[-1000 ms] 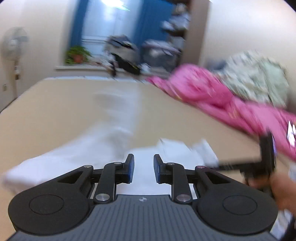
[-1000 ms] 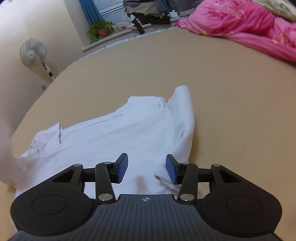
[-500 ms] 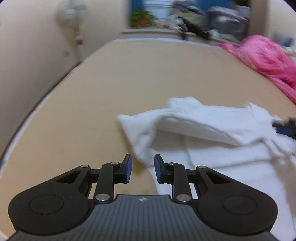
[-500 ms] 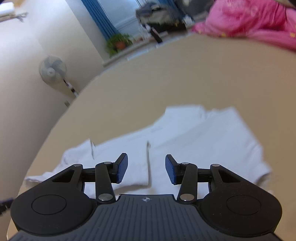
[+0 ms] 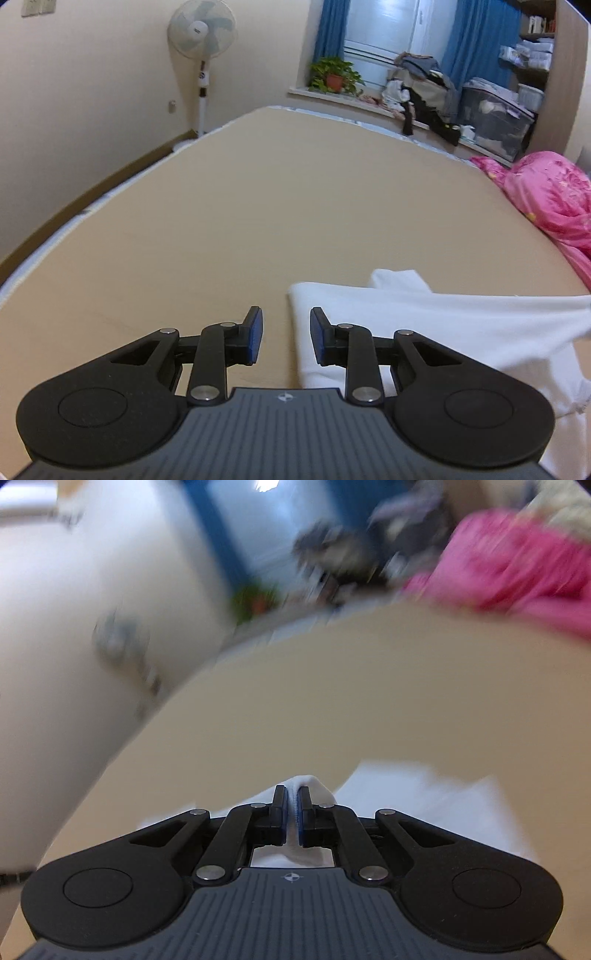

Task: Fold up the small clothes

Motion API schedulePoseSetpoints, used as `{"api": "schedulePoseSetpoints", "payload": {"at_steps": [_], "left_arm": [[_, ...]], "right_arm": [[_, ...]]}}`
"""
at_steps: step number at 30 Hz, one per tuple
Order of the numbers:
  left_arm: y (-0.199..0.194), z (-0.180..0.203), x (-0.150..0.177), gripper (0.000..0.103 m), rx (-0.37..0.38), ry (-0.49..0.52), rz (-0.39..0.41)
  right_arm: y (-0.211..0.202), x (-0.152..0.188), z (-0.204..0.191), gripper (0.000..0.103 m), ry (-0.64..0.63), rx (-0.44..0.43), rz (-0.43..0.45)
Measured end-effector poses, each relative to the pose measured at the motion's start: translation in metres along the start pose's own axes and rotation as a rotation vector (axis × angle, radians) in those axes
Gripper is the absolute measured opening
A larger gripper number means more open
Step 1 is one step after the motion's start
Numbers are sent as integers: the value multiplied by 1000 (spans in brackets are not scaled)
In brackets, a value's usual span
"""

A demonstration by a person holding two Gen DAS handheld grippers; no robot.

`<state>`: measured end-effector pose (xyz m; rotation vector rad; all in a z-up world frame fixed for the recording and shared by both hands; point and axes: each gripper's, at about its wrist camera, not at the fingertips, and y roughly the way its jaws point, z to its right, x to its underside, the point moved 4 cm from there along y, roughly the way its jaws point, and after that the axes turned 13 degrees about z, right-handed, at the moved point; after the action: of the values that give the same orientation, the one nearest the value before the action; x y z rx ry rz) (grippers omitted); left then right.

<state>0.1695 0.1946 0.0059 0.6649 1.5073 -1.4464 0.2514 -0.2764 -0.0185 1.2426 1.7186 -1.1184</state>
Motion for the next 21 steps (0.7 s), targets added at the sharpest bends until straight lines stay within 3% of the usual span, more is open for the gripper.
{"api": "schedulePoseSetpoints", "payload": {"at_steps": [3,6,9,10,13,15,17,19,21], "left_arm": [[9,16,7,36,49,27,-23],[24,38,28,38,105,62,-75],[39,52,48,38,142,89,-147],[45,53,55,38,136,101,-178],[64,42,85,41,4,221,-306],[63,38,81,40,2,192,-294],[59,39,74,40,4,185,-245],[59,39,67,40,24,158,-214],[63,38,57,40,54,122,-180]], "right_arm": [[-29,-21,46,5,-8,99,42],[-24,0,95,5,81,158,-56],[-9,25,117,5,63,215,-139],[-8,27,117,5,76,222,-133],[-5,26,114,5,59,234,-138],[-1,35,111,9,-28,311,-199],[-8,31,108,13,-65,355,-164],[-13,25,108,19,-31,274,-109],[-10,25,105,48,-8,201,-101]]}}
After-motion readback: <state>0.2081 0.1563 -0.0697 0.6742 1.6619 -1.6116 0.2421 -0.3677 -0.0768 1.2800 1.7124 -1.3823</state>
